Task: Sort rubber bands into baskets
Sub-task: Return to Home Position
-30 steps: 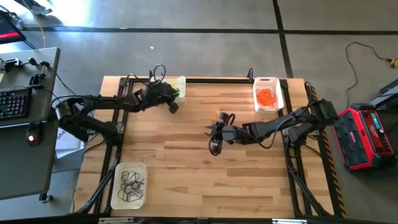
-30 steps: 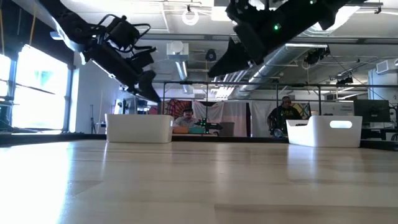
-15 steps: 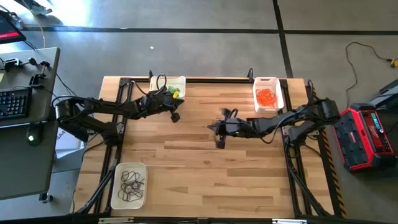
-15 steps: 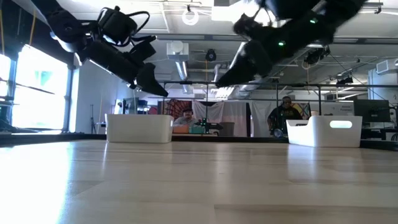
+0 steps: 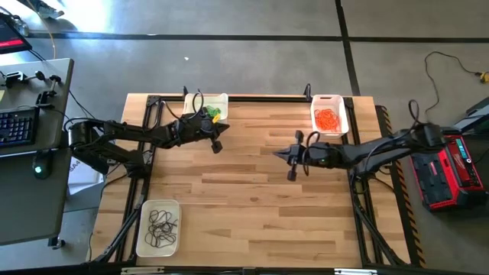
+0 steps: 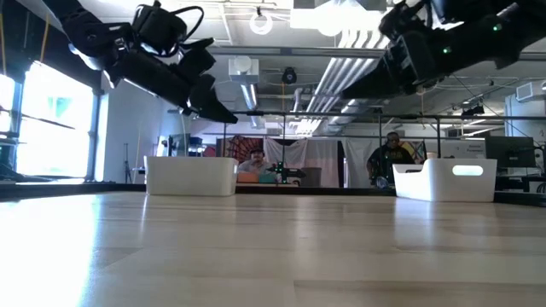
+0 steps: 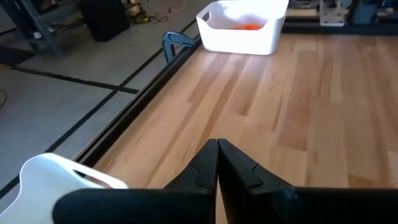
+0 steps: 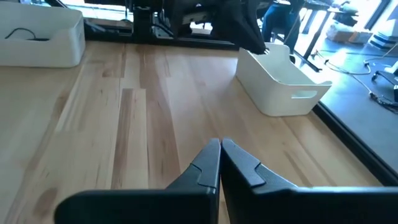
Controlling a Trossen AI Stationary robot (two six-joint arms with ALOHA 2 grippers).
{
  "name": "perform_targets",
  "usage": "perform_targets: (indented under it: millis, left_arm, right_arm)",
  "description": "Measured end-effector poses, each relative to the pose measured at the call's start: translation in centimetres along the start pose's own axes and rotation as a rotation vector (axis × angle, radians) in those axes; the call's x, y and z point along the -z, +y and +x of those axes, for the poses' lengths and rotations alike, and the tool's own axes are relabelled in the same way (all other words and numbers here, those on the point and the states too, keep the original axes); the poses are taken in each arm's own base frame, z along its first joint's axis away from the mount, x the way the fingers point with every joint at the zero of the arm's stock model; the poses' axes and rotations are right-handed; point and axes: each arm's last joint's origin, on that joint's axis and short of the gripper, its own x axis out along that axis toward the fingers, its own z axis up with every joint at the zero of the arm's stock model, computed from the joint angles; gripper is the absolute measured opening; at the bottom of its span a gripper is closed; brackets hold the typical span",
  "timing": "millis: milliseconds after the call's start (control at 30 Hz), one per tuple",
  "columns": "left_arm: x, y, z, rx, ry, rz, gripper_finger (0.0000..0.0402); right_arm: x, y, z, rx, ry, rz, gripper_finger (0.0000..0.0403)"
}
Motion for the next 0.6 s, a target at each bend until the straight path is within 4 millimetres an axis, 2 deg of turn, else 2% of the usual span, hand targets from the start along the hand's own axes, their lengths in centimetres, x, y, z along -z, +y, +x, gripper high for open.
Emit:
perform_targets:
  millis: [600]
  left_arm:
    - [-0.10, -0.32, -0.02, 0.086, -0.015, -0.034, 0.0000]
  right_arm:
    - [-0.06, -0.16, -0.47, 0.001, -0.014, 0.014, 0.0000]
